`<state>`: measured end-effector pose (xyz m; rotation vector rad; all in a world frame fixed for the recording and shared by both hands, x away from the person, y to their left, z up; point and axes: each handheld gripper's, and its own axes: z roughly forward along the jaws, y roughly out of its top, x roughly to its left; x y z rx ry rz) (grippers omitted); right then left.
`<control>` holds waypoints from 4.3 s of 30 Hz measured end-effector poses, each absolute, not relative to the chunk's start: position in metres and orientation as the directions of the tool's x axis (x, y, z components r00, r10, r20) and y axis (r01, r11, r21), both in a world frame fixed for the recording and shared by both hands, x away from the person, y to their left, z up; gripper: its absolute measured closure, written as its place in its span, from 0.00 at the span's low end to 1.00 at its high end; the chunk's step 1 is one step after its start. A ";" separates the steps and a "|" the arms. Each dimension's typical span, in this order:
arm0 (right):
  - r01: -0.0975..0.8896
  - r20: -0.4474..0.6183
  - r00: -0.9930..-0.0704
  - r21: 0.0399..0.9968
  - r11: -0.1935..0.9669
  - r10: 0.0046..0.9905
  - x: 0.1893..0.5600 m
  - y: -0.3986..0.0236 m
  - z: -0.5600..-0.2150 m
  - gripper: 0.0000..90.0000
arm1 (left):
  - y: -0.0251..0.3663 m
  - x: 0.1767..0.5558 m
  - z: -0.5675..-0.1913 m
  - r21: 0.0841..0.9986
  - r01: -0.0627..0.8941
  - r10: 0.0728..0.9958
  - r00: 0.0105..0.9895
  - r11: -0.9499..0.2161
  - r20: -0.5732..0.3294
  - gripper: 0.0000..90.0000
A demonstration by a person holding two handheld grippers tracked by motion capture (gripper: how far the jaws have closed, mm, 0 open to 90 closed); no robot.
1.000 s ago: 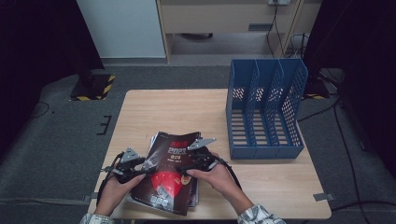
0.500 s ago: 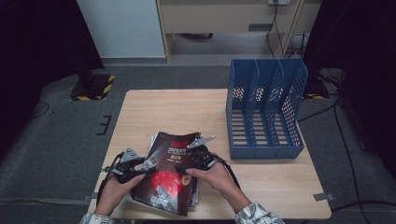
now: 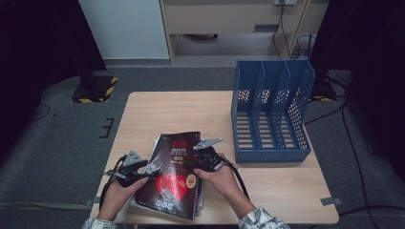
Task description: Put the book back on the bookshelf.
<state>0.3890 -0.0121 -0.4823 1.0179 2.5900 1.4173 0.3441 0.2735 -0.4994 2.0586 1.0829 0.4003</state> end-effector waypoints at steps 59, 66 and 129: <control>0.188 0.048 -0.898 0.941 0.282 0.438 0.380 -0.020 -0.412 0.88 | 0.287 0.364 -0.482 0.838 0.516 0.788 0.585 -0.177 -0.194 0.91; 0.224 0.073 -0.887 0.931 0.287 0.457 0.385 -0.019 -0.411 0.74 | 0.287 0.362 -0.480 0.846 0.504 0.784 0.591 -0.177 -0.189 0.93; 0.185 0.050 -0.846 0.961 0.204 0.532 0.409 -0.020 -0.378 0.97 | 0.293 0.367 -0.480 0.875 0.459 0.892 0.446 -0.154 -0.077 0.08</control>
